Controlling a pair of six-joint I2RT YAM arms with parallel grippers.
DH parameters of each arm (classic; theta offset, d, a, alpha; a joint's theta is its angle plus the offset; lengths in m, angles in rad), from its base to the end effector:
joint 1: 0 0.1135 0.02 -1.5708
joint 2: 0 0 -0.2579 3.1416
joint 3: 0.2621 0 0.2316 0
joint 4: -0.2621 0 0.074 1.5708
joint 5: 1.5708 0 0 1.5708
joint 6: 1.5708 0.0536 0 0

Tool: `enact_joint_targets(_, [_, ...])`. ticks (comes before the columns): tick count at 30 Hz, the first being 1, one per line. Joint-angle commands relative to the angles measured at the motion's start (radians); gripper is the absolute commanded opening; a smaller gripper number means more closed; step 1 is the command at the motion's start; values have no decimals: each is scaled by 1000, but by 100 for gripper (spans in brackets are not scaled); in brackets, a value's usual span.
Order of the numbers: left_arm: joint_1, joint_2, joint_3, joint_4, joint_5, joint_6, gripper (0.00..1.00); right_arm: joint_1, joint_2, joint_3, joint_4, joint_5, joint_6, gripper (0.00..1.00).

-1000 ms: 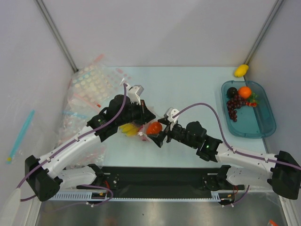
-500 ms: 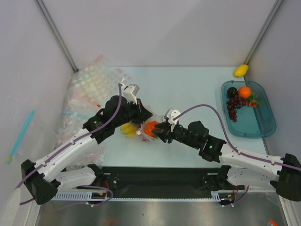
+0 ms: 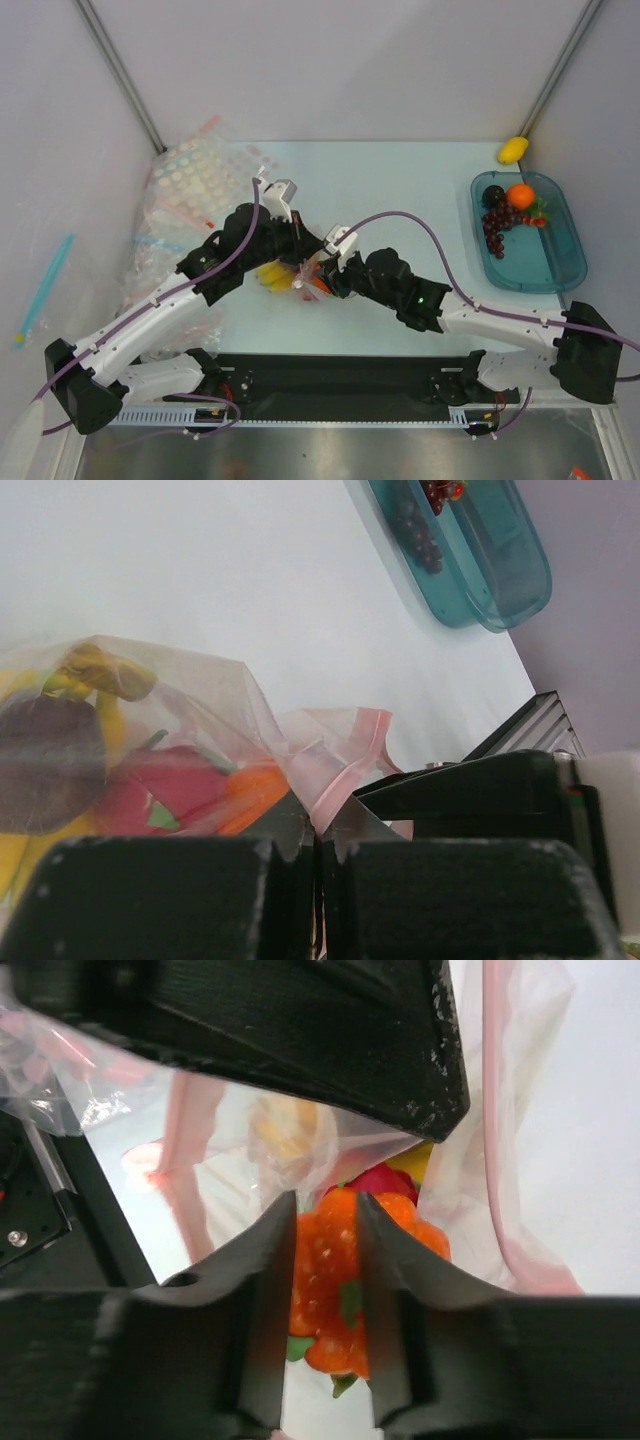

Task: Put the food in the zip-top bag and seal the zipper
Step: Zip the zipper food storage bag at the center of the board.

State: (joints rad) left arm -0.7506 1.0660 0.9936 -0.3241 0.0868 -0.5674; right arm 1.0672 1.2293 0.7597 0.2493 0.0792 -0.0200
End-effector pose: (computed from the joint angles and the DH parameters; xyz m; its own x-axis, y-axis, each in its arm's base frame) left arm 0.1725 -0.1673 0.3337 -0.6348 -0.1401 -0.7599 0.4706 0.7099 -0.5240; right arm 0.1411 0.2472 0.2809 -0.0887 -0.2023 -0.9753 -0.8378 0.5448 -0.0368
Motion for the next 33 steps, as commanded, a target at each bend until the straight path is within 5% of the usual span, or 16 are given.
enact_joint_targets(1, [-4, -9, 28, 85, 19, -2, 2, 14, -99, -34, 37, 8, -17, 37])
enact_joint_targets(9, [-4, -3, 33, 77, 19, 3, 1, 17, -243, -95, 77, -136, -54, 54])
enact_joint_targets(23, [-7, 29, 36, 96, 88, -3, 2, 51, -74, -8, -1, -121, -92, 57])
enact_joint_targets(27, [-13, 46, 45, 94, 105, 1, 3, 66, -53, 4, -1, -108, -95, 38])
enact_joint_targets(28, [-16, 49, 48, 92, 106, 3, 4, 66, -53, 6, -1, -101, -94, 19])
enact_joint_targets(30, [-18, 55, 54, 88, 119, 9, 9, 68, -74, -3, 7, -88, -89, 3])
enact_joint_targets(33, [-18, 42, 54, 86, 137, 14, 45, 66, -146, -51, 65, -79, -77, 0])
